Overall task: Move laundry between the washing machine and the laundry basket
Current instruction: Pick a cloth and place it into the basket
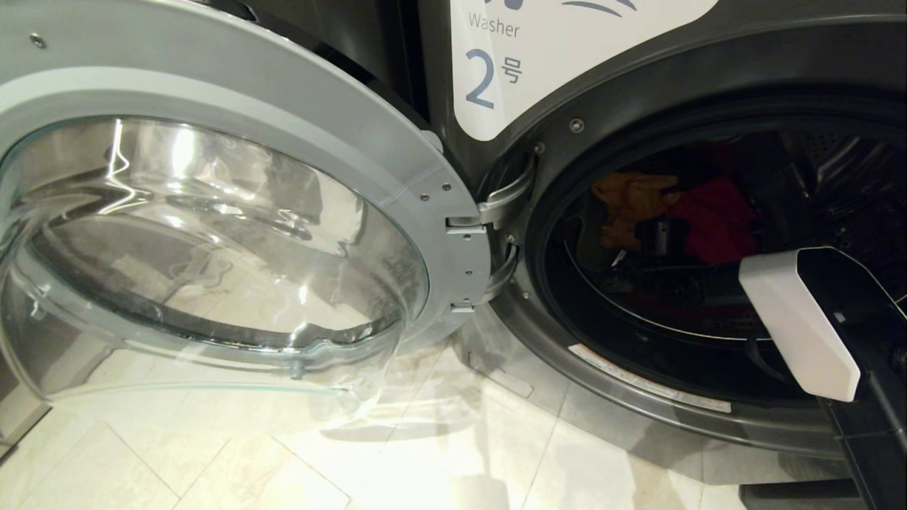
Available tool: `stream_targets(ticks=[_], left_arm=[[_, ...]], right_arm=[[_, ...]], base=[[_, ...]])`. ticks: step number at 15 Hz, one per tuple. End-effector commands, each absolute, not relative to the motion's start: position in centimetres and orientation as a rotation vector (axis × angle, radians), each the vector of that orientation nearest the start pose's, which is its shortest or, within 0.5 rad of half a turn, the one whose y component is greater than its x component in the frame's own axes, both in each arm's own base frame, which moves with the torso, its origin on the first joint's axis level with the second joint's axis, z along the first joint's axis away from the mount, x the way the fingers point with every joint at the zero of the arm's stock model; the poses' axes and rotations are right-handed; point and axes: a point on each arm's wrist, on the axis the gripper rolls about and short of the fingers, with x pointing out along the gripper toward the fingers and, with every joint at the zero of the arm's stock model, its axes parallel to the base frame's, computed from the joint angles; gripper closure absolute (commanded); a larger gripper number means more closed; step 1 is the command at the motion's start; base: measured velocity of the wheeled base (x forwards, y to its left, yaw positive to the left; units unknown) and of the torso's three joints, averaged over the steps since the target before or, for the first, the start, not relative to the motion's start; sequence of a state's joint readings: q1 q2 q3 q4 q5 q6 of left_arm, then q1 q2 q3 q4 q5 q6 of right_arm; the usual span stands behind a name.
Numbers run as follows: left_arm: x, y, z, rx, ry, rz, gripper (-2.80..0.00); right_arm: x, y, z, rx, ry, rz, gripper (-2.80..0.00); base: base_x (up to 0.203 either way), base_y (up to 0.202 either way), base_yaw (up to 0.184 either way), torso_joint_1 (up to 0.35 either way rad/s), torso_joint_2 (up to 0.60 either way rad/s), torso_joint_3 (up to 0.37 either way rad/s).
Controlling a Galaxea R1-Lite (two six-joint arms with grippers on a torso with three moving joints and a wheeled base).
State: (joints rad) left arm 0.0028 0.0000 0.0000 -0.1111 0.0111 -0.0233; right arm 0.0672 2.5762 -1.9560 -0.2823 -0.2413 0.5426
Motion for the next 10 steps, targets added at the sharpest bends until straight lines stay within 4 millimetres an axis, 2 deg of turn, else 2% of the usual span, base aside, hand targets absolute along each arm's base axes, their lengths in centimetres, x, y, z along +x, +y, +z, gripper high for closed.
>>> stream_targets(ticks=[1,6,10], left_arm=[[-2.0,0.0,7.6,-0.023,-0.071,0.015,0.0],[-2.0,0.0,7.6,-0.025,-0.071,0.013,0.0],[-2.0,0.0,7.6,-0.023,-0.071,0.014,0.0]], right_arm=[[53.5,3.1,8.7,0.486,0.276,-0.259,0.0],[53.3,3.0,9.3,0.484,0.267,-0.259,0.0],[52.7,3.0,11.5,0.478,0.237,-0.259,0.0]], base=[[0.0,0.0,0.0,0.0,0.0,0.0],[0.0,0.0,0.0,0.0,0.0,0.0],[0.0,0.0,0.0,0.0,0.0,0.0]])
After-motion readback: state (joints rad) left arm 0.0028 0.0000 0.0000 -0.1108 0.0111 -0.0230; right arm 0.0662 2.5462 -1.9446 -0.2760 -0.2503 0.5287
